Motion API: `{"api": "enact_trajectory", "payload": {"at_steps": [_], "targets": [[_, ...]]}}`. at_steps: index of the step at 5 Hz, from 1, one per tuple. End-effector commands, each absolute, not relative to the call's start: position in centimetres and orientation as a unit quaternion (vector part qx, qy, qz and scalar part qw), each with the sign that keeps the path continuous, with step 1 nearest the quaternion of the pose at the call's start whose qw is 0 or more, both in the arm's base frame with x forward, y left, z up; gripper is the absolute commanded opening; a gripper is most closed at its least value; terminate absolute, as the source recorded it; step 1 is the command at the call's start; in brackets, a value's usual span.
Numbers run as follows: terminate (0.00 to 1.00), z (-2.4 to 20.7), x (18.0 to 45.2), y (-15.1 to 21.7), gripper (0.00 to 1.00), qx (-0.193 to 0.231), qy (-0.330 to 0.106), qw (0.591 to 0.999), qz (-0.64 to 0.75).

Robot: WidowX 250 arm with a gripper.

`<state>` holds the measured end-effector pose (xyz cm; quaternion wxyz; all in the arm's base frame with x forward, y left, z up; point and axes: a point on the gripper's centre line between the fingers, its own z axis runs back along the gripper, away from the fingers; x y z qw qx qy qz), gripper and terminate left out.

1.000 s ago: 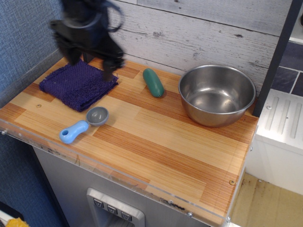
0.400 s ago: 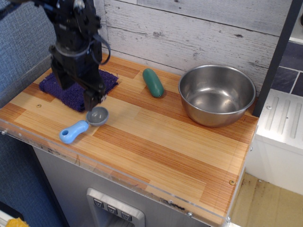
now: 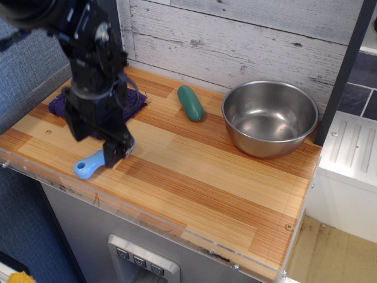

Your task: Move the blue measuring spoon to the bottom right corner of the table.

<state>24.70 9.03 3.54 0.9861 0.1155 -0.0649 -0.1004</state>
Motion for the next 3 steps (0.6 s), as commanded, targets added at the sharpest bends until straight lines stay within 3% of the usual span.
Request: {"api": "enact_trajectory", "payload": {"at_steps": [1,2,3], "targets": [[0.0,2.57,24.92,11.23,1.0,0.122,-0.044,0.989,-0.076],[0.0,2.18,25.16,11.7,1.0,0.128,-0.038,0.989,-0.071],[0.0,1.89,25.11,12.14,0.0,0.133,-0.036,0.988,-0.067]]}}
